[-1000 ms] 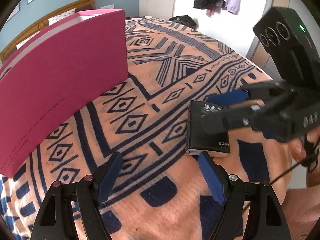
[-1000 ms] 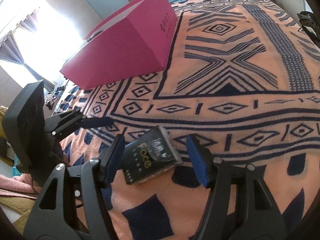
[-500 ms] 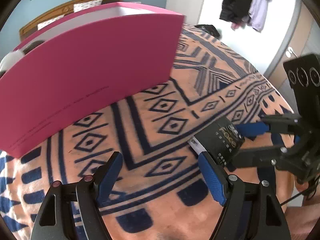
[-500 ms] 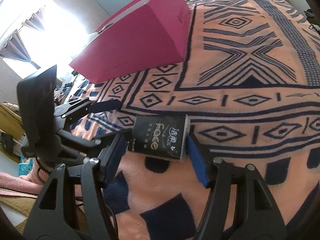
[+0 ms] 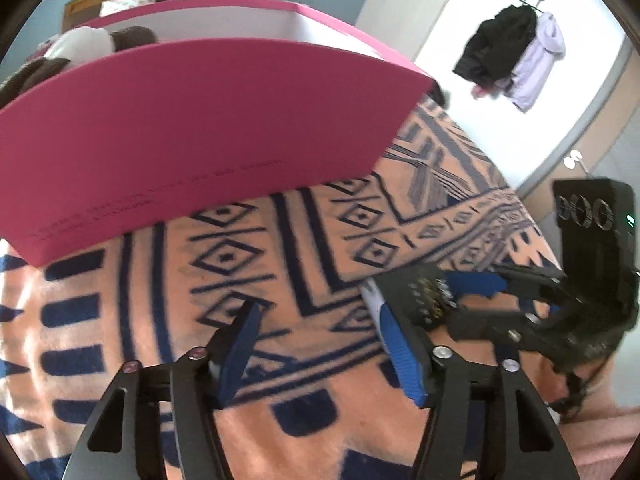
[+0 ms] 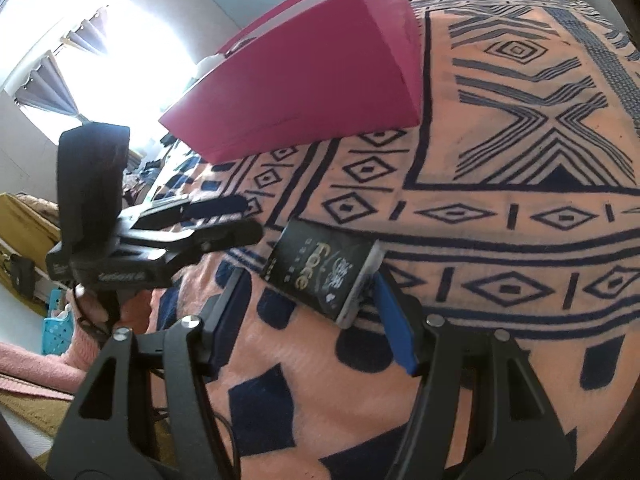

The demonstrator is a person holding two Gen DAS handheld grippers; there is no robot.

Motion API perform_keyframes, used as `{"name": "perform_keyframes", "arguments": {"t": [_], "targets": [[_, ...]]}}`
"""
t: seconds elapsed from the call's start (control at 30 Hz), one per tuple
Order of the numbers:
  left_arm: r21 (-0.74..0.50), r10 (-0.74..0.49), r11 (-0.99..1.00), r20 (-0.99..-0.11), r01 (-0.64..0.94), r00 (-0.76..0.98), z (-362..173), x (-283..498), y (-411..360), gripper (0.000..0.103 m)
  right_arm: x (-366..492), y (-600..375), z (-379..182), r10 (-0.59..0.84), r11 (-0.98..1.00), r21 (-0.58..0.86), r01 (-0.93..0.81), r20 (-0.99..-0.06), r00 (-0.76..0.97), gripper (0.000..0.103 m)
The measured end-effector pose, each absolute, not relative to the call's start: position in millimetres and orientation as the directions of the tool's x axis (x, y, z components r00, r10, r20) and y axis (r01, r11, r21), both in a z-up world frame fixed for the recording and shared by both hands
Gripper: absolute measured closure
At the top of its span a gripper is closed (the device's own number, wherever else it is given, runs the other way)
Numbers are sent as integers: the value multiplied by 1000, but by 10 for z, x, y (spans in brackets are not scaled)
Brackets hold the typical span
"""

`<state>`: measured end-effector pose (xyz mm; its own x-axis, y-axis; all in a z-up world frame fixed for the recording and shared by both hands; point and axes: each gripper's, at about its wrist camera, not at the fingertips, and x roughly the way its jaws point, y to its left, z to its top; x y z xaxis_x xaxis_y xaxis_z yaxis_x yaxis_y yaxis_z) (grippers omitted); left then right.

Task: Organize objects
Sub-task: 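Lift the black tissue pack off the bedspread with the right gripper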

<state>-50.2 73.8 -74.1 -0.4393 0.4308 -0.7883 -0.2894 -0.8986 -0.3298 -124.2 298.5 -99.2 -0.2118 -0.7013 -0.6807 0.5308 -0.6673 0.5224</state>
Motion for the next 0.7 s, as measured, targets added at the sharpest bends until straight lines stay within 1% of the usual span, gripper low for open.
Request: {"name": "perform_keyframes", "arguments": {"t": [0.03, 0.07, 0.13, 0.2, 0.33, 0.37, 0.57, 0.7], "targets": [[-339, 445, -891, -786, -302, -430, -739, -490, 769, 45, -1250, 2995, -998, -700, -670, 522, 527, -681, -216, 39], [-347, 460, -882, -783, -319, -418, -745, -477, 821, 47, -1253, 3003, -1001, -695, -676, 516, 526, -683, -224, 43], [-353, 477, -870, -780, -344, -405, -743, -464, 915, 52, -1251, 3002, -1001, -690, -682, 506, 528, -686, -233, 45], [-365, 497, -856, -776, -366, -388, -741, -437, 970, 57, -1244, 2995, -995, -687, -685, 499, 531, -686, -242, 51], [-370, 506, -848, -776, -379, -375, -758, -438, 1042, 61, -1257, 2990, -1001, -681, -693, 492, 527, -687, -254, 56], [-375, 511, -845, -774, -380, -374, -755, -437, 1046, 63, -1267, 2979, -1012, -681, -694, 494, 524, -686, -255, 58], [-398, 528, -838, -764, -373, -370, -772, -424, 1025, 72, -1311, 2909, -1056, -687, -688, 503, 523, -683, -248, 59], [-387, 513, -849, -766, -358, -387, -763, -418, 988, 72, -1320, 2856, -1048, -692, -683, 504, 529, -680, -244, 59]]}}
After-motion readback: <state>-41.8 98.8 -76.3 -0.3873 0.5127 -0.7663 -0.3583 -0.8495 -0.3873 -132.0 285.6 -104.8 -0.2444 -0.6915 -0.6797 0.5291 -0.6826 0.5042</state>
